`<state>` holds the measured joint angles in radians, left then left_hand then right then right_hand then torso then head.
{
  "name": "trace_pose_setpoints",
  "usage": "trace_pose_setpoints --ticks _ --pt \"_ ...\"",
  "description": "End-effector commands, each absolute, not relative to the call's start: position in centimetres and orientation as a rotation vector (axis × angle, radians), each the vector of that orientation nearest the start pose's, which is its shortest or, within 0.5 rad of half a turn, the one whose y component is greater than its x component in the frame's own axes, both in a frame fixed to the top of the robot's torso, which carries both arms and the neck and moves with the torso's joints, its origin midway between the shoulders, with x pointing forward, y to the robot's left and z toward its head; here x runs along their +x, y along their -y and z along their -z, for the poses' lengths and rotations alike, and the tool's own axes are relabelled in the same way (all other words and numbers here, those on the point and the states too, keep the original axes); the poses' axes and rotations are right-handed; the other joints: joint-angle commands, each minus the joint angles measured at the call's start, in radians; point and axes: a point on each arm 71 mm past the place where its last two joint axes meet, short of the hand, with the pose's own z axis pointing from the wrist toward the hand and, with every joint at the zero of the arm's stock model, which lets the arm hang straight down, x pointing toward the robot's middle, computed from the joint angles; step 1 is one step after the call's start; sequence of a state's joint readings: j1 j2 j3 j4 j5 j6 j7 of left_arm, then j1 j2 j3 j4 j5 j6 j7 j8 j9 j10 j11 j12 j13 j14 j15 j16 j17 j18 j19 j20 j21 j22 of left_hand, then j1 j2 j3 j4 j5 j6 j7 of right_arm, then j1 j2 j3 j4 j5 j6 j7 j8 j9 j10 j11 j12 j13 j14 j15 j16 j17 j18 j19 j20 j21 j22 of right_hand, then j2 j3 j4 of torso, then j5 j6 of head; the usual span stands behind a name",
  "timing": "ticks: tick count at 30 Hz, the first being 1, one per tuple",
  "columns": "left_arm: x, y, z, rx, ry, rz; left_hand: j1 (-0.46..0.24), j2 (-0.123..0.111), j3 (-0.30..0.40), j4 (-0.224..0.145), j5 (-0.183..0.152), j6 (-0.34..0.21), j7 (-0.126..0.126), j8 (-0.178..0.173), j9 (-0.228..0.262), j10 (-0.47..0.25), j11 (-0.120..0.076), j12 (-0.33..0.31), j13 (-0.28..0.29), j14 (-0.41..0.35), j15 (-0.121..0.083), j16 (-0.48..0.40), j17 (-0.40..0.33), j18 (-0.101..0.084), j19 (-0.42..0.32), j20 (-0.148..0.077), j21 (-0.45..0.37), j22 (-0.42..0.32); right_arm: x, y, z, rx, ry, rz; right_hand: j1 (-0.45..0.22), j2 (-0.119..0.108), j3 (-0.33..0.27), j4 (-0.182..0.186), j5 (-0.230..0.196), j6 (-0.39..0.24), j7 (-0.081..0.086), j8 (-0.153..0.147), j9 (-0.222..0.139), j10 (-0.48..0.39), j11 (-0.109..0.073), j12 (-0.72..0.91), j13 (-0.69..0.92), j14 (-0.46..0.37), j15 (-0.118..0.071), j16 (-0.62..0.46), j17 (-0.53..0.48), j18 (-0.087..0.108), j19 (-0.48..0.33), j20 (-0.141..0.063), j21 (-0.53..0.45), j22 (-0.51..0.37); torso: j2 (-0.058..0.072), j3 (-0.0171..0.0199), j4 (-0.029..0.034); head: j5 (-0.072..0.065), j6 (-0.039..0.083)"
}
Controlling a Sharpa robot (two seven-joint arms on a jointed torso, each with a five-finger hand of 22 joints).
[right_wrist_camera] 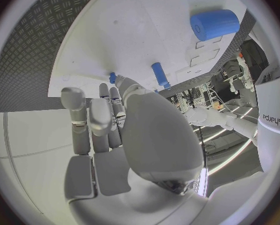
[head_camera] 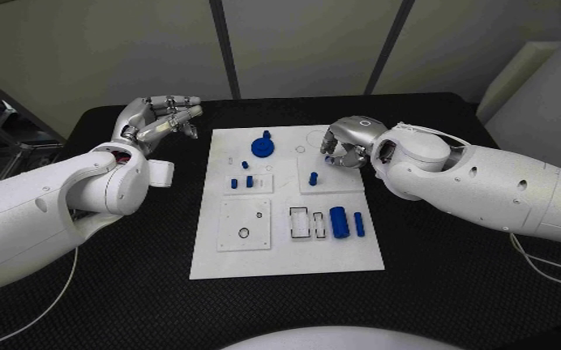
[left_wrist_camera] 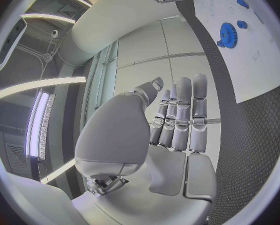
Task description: Assemble the parts on the task board
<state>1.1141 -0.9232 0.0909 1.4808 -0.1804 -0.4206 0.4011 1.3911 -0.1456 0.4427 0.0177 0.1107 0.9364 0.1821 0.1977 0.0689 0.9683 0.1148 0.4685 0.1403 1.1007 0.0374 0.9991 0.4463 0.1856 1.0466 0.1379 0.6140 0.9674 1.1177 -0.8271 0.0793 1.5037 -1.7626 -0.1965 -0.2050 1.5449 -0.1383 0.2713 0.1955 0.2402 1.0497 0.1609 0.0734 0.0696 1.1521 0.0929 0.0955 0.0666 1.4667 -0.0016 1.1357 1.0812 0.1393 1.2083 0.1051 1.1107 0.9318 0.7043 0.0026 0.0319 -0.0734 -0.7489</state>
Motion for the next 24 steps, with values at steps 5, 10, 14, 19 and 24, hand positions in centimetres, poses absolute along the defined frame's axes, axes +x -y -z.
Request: trace_pose_setpoints --ticks 5,10,14,19,24 --pt "49.9 -27.1 16.9 -1.026 -1.252 1.347 -0.019 0.011 -0.024 0.009 -0.002 -0.001 0.005 0.008 -0.001 -0.015 0.002 0.012 0.003 -0.005 0.002 -0.01 -0.006 -0.003 -0.005 0.003 -0.018 -0.01 49.1 19.7 19.0 -0.348 -1.66 -0.411 0.018 -0.006 0.056 -0.019 0.013 0.009 -0.001 0.002 0.003 0.013 -0.002 0.009 0.001 0.049 0.003 0.046 0.035 -0.015 0.014 0.001 0.039 0.044 0.0 0.0 -0.0003 0.0 -0.003" --pt "49.9 -27.0 16.9 -1.026 -1.255 1.349 -0.019 0.012 -0.027 0.01 -0.002 0.001 0.004 0.01 0.0 -0.017 0.002 0.013 0.003 -0.005 0.002 -0.011 -0.007 -0.003 -0.004 0.003 -0.021 -0.013 49.2 19.7 19.3 -0.352 -1.679 -0.403 0.013 -0.01 0.074 -0.025 0.012 0.017 -0.002 0.005 0.004 0.021 -0.004 0.013 0.002 0.047 0.003 0.053 0.037 -0.015 0.011 0.0 0.048 0.053 -0.001 -0.0003 0.0005 0.001 -0.005" --pt "49.9 -27.0 16.9 -1.028 -1.257 1.349 -0.022 0.015 -0.033 0.012 -0.002 0.003 0.004 0.012 0.0 -0.019 0.002 0.015 0.004 -0.005 0.003 -0.013 -0.009 -0.003 -0.003 0.004 -0.026 -0.017 49.2 19.6 19.5 -0.358 -1.696 -0.398 0.007 -0.013 0.091 -0.032 0.011 0.025 -0.004 0.007 0.005 0.029 -0.006 0.016 0.003 0.046 0.001 0.064 0.043 -0.017 0.013 0.0 0.062 0.068 0.0 0.0003 0.0004 0.003 -0.008" --pt "49.9 -27.0 16.9 -1.03 -1.26 1.347 -0.023 0.016 -0.036 0.014 -0.002 0.003 0.004 0.013 0.0 -0.02 0.002 0.016 0.004 -0.005 0.003 -0.014 -0.01 -0.003 -0.002 0.004 -0.028 -0.019 49.2 19.6 19.7 -0.364 -1.716 -0.387 0.002 -0.014 0.102 -0.038 0.009 0.032 -0.006 0.009 0.006 0.035 -0.008 0.019 0.004 0.045 0.0 0.071 0.046 -0.018 0.013 -0.001 0.07 0.078 0.0 0.0004 -0.0003 0.004 -0.01" --pt "49.9 -27.1 17.0 -1.032 -1.262 1.345 -0.023 0.017 -0.037 0.014 -0.002 0.003 0.004 0.013 0.0 -0.021 0.002 0.016 0.004 -0.005 0.003 -0.014 -0.01 -0.003 -0.002 0.004 -0.029 -0.02 49.2 19.8 19.9 -0.374 -1.724 -0.36 0.001 -0.014 0.107 -0.041 0.009 0.034 -0.007 0.01 0.006 0.038 -0.009 0.02 0.004 0.045 0.0 0.073 0.047 -0.019 0.013 -0.001 0.073 0.081 -0.001 0.0 -0.0005 0.003 -0.012"
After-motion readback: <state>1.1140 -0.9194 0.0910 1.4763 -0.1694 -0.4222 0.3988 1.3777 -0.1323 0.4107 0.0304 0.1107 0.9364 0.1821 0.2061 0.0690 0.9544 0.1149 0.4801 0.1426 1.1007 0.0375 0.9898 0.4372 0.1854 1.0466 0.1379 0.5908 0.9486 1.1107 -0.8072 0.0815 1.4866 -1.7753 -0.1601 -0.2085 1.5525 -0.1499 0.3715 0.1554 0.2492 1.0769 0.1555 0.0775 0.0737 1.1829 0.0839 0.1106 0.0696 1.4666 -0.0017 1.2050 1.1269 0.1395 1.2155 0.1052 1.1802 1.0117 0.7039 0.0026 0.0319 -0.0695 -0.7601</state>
